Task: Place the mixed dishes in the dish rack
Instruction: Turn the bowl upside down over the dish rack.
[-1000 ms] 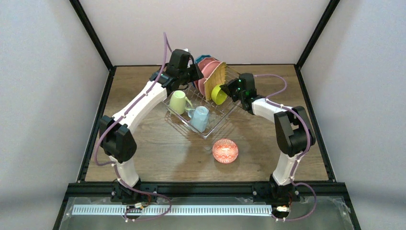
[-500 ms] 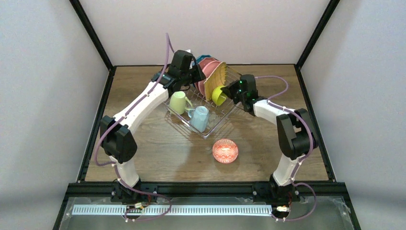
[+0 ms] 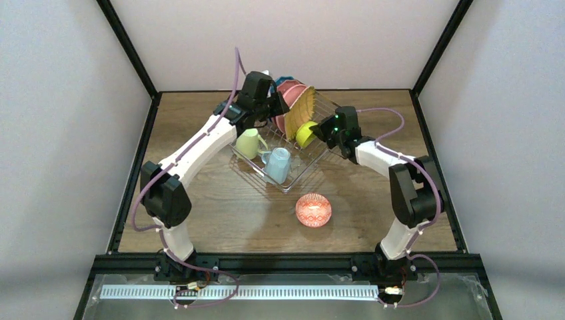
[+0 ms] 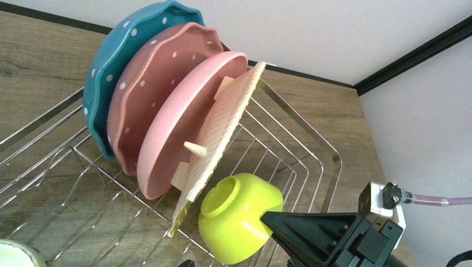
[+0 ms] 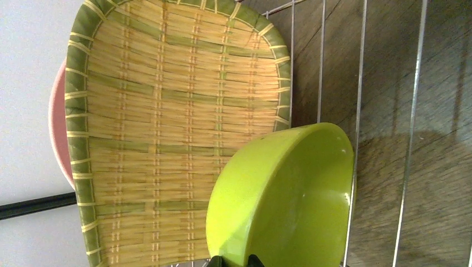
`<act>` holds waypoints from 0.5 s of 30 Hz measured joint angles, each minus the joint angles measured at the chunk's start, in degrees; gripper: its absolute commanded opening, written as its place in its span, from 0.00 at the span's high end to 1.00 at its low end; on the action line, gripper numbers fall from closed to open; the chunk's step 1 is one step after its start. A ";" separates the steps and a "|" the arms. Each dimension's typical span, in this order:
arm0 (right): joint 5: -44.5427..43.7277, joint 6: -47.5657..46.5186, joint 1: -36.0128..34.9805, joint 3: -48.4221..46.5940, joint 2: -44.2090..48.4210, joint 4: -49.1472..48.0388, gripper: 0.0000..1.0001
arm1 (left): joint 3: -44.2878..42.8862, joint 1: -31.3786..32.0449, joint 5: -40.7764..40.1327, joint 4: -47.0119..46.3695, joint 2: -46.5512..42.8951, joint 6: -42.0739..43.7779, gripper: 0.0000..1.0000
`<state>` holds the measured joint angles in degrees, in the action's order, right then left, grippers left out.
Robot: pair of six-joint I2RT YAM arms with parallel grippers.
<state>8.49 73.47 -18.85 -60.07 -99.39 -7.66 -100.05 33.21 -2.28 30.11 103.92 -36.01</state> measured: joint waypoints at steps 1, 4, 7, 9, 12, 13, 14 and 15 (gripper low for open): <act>-0.17 -0.04 0.00 0.17 0.28 0.37 0.80 | 0.00 0.09 -0.02 0.00 0.00 0.00 0.05; -0.76 -0.42 0.00 0.50 1.03 1.36 0.80 | 0.00 0.42 -0.04 0.00 0.00 -0.04 0.05; -1.40 -0.90 -0.02 0.68 1.86 3.10 0.80 | 0.00 0.83 -0.07 0.00 0.00 -0.07 0.05; -1.75 -1.22 -0.07 0.68 2.38 4.09 0.80 | 0.00 1.03 -0.07 0.00 0.00 -0.11 0.05; -2.60 -1.60 -0.04 0.68 3.19 6.01 0.80 | -0.02 1.36 -0.09 0.04 0.00 -0.22 0.05; -2.86 -1.73 -0.04 0.68 3.50 6.75 0.80 | -0.02 1.46 -0.09 0.02 0.00 -0.24 0.05; -3.10 -1.95 -0.04 0.68 3.74 7.39 0.80 | -0.02 1.55 -0.11 0.04 0.00 -0.26 0.05; -3.41 -2.19 -0.04 0.68 4.00 8.04 0.80 | -0.02 1.62 -0.11 0.04 0.00 -0.28 0.05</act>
<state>5.08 71.29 -18.90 -59.40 -95.39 0.38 -100.07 34.83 -2.39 30.15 103.92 -36.29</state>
